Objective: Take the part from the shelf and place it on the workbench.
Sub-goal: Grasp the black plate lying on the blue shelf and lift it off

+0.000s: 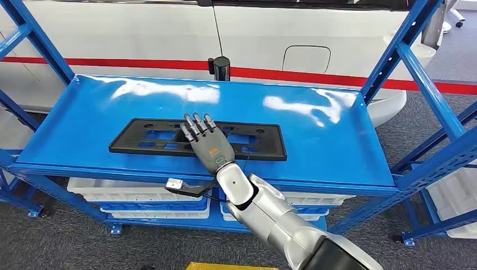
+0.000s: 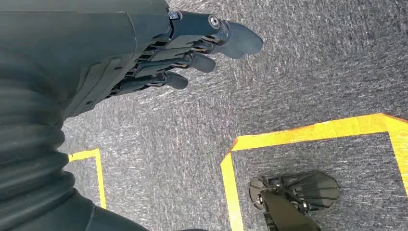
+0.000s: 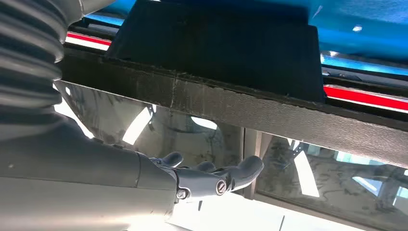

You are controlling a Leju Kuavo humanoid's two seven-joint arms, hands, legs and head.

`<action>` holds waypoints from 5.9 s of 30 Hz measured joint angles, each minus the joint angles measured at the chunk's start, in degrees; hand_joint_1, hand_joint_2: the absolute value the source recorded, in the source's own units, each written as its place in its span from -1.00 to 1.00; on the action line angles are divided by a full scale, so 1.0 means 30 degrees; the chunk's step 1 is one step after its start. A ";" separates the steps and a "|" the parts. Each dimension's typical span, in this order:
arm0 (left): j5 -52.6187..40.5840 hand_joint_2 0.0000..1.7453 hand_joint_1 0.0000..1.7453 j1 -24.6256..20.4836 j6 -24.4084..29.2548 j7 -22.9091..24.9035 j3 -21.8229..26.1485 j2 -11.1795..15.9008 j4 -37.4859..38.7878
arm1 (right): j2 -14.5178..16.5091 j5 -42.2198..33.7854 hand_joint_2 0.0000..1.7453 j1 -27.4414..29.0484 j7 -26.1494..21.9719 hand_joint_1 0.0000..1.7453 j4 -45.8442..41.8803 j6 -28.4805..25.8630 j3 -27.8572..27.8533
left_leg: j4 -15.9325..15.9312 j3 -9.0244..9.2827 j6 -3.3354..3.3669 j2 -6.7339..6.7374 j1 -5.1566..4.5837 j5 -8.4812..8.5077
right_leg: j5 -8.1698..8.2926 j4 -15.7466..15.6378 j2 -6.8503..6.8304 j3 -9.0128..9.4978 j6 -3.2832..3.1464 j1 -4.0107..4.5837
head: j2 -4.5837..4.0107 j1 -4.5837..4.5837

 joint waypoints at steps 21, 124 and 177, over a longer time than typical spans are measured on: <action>-0.0126 1.00 -1.00 0.0029 -0.0037 -0.0015 0.0177 0.0009 0.0000 | 0.0594 -0.1301 1.00 -0.0763 0.0069 0.03 0.0701 0.4213 0.0222 | -0.0001 0.0083 -0.0004 0.0003 0.0000 -0.0003 | -0.0007 -0.0004 0.0000 -0.0075 -0.0008 0.0000 | 0.0000 -0.0002; -0.0606 1.00 -1.00 0.1040 0.1665 -0.2929 0.2933 -0.0087 0.0000 | -0.8308 -2.4361 1.00 1.0169 -1.5007 1.00 -2.7210 -0.0855 -0.3989 | -0.0011 -0.0044 -0.0019 0.0010 -0.0002 0.0007 | 0.0026 -0.0013 0.0001 -0.0081 -0.0068 0.0003 | 0.0000 -0.0007; -0.0891 1.00 -1.00 0.0909 0.1007 -0.3113 0.3706 -0.0273 -0.0007 | -0.8213 -2.5826 1.00 1.0856 -1.3260 1.00 -2.4888 0.0583 -0.5488 | -0.0164 0.1044 -0.0105 0.0259 -0.0093 -0.0813 | 0.1877 0.0503 -0.0010 -0.2241 0.0011 -0.0047 | 0.0000 0.0024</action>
